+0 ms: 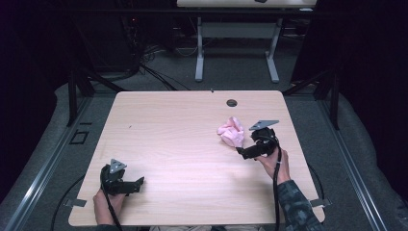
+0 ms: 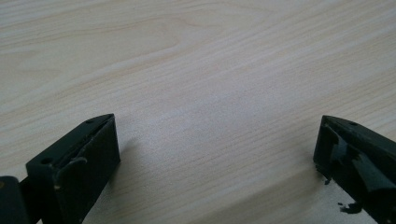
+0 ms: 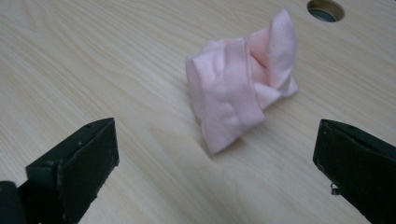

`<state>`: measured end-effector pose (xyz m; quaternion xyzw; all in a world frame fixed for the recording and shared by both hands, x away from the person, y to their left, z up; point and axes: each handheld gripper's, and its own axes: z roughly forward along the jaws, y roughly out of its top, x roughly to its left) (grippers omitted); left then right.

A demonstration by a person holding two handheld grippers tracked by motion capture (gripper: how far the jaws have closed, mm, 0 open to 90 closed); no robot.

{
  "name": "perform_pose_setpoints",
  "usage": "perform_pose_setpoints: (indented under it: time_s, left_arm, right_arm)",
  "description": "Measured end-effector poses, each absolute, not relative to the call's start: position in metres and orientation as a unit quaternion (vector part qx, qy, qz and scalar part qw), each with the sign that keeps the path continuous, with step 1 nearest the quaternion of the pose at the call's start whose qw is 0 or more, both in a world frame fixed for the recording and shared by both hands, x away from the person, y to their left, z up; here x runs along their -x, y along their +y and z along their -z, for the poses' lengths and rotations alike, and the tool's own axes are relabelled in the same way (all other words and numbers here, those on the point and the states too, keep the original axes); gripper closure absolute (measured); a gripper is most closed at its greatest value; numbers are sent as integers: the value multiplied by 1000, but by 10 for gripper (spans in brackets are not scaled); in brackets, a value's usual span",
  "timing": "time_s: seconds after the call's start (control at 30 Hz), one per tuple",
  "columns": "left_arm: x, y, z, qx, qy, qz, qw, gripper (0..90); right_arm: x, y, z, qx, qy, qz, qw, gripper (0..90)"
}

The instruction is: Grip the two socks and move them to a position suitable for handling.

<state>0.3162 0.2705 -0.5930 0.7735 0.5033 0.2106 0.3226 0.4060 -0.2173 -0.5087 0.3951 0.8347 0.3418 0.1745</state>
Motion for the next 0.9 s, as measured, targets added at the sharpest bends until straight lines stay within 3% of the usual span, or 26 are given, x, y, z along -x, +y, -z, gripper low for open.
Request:
perform_pose_setpoints:
  time_s: [0.27, 0.37, 0.5, 0.6, 0.67, 0.83, 0.9]
  left_arm:
    - [-316, 270, 593, -773, 503, -210, 323, 1]
    - [-316, 271, 593, -773, 503, -210, 323, 1]
    - [-316, 270, 593, -773, 503, -211, 323, 1]
    - [-316, 271, 593, -774, 503, -210, 323, 1]
    - [-316, 271, 593, -774, 503, -210, 323, 2]
    - [-316, 271, 593, -773, 503, -210, 323, 1]
    - [-316, 270, 593, -773, 503, -210, 323, 1]
  right_arm:
    - [-439, -190, 516, -383, 854, -317, 155, 35]
    - [-457, -178, 530, -384, 858, -304, 157, 170]
    - [-465, -174, 540, -387, 861, -289, 161, 272]
    - [-471, -172, 555, -391, 866, -267, 163, 452]
    - [-471, -172, 558, -393, 867, -263, 156, 475]
    - [-467, -176, 561, -393, 864, -269, 165, 648]
    - [-466, -177, 559, -395, 863, -268, 165, 654]
